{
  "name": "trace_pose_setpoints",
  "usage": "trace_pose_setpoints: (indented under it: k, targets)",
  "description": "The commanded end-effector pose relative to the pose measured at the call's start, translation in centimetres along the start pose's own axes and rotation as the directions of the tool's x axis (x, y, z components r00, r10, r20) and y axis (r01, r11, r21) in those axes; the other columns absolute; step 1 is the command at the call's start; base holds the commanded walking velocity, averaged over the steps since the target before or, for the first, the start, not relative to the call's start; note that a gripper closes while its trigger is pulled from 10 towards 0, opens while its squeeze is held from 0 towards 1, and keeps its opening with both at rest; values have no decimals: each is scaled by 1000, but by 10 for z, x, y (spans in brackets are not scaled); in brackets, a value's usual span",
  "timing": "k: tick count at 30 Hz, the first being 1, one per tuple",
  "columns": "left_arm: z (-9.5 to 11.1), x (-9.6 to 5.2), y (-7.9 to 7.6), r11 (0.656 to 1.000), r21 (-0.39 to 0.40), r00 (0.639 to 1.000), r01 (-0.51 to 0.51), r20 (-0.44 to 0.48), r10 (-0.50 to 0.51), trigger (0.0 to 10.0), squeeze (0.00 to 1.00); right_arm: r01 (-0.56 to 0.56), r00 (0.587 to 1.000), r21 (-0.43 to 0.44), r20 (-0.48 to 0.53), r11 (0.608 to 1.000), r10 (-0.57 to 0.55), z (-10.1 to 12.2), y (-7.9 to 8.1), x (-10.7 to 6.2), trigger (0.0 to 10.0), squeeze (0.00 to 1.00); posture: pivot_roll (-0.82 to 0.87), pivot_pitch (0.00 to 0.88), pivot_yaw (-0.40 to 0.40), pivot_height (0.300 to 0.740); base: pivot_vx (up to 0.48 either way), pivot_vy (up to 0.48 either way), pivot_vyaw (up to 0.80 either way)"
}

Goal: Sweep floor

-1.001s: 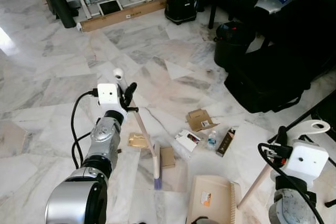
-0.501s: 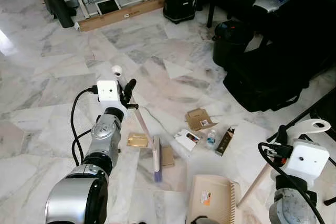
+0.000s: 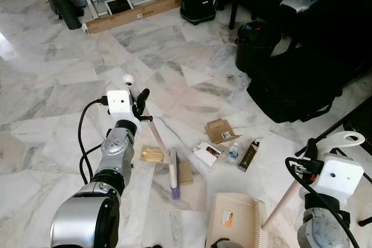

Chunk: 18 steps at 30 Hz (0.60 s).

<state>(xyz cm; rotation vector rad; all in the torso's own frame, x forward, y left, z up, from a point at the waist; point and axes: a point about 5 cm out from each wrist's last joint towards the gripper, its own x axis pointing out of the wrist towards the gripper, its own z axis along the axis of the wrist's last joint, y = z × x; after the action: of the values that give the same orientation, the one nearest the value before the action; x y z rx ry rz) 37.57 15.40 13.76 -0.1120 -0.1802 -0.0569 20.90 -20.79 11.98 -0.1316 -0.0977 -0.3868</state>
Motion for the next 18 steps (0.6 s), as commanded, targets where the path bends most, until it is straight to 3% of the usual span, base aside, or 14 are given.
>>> trace_pose_setpoints:
  k: [1, 18]
  targets:
    - [9, 4, 2, 1000, 20, 999, -17, 41, 16, 10000, 0, 4, 1000, 10, 25, 1000, -4, 8, -1, -1, 10000, 0, -191, 203, 53, 740, 0, 0, 0]
    - [1, 0, 1, 1000, 29, 1000, 1, 7, -2, 10000, 0, 2, 1000, 15, 21, 1000, -2, 7, 1, -1, 10000, 0, -185, 206, 58, 740, 0, 0, 0]
